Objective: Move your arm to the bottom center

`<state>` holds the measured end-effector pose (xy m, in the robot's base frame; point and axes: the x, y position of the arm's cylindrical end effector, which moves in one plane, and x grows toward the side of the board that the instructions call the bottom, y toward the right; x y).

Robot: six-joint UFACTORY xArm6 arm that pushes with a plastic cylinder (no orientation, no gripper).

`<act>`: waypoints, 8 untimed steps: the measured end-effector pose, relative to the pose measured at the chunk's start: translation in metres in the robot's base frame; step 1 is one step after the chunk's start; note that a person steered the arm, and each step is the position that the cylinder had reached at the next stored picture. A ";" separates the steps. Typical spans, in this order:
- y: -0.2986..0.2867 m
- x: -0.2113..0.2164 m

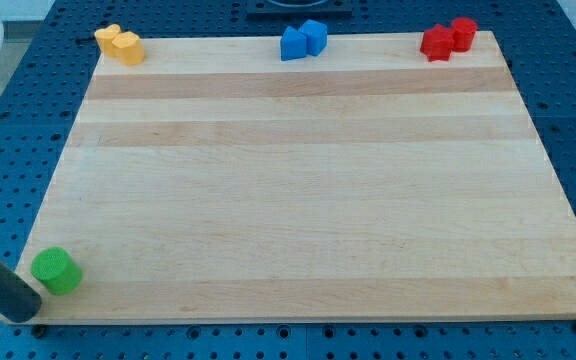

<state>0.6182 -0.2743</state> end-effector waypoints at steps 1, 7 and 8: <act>0.003 0.000; 0.247 0.000; 0.288 -0.004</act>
